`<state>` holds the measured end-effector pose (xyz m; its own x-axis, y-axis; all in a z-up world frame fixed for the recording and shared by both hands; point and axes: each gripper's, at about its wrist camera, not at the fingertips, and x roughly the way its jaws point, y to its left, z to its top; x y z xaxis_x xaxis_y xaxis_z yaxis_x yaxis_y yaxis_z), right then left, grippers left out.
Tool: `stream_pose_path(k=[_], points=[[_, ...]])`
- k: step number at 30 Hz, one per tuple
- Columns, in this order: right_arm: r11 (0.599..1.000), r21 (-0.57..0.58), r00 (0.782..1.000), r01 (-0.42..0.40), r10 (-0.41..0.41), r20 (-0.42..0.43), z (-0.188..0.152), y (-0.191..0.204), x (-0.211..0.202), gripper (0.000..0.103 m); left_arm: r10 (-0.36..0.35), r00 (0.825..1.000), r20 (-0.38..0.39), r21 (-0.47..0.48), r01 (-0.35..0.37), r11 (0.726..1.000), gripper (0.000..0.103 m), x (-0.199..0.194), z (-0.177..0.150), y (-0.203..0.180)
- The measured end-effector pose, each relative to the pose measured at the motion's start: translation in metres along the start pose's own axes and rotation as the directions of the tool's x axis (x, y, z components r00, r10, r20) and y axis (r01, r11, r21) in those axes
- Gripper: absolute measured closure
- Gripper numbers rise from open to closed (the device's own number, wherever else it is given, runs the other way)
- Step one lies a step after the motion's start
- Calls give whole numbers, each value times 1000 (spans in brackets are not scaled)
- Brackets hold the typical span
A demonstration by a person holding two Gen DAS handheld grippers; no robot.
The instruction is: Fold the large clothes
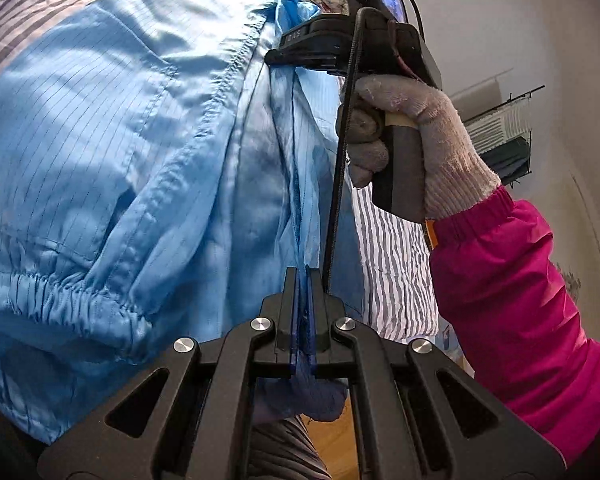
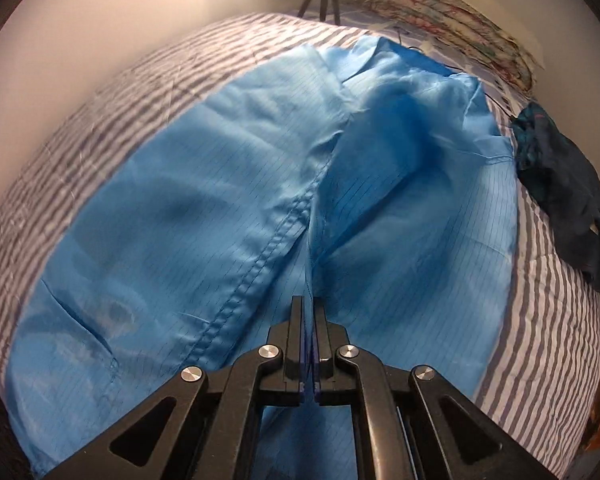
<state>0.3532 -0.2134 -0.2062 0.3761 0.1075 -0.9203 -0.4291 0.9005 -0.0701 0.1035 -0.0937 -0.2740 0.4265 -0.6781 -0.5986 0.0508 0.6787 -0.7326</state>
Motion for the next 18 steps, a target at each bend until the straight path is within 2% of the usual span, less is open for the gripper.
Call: stream_pose_path(k=[1, 2, 3, 4, 7, 9, 12, 14, 18], points=[[1000, 12, 1000, -8, 8, 5, 0, -2, -1, 102, 2, 1000, 2, -1, -2, 1000, 102, -1, 0, 0], [999, 31, 999, -29, 29, 14, -1, -6, -3, 93, 3, 1000, 4, 1, -3, 1000, 102, -1, 2, -1], [998, 51, 999, -49, 48, 21, -1, -10, -5, 74, 4, 1000, 7, 4, -4, 1000, 102, -2, 3, -1], [994, 75, 996, -81, 79, 33, -1, -15, -9, 68, 7, 1000, 13, 11, -7, 1000, 102, -4, 3, -3], [968, 154, 977, -200, 185, 107, -14, -40, -37, 69, 7, 1000, 22, 20, -8, 1000, 102, -7, 5, -4], [950, 191, 964, -248, 221, 149, -28, -55, -56, 69, 4, 1000, 24, 22, -5, 1000, 102, -12, 3, -4], [928, 226, 947, -295, 253, 199, -60, -71, -91, 68, 8, 999, 31, 24, -9, 1000, 102, -19, -2, -4], [925, 229, 943, -303, 256, 212, -79, -76, -109, 67, 21, 999, 38, 29, -22, 999, 102, -23, -4, -2], [914, 228, 933, -337, 292, 210, -131, -64, -134, 67, 82, 995, 63, 21, -84, 996, 102, -28, -9, 8]])
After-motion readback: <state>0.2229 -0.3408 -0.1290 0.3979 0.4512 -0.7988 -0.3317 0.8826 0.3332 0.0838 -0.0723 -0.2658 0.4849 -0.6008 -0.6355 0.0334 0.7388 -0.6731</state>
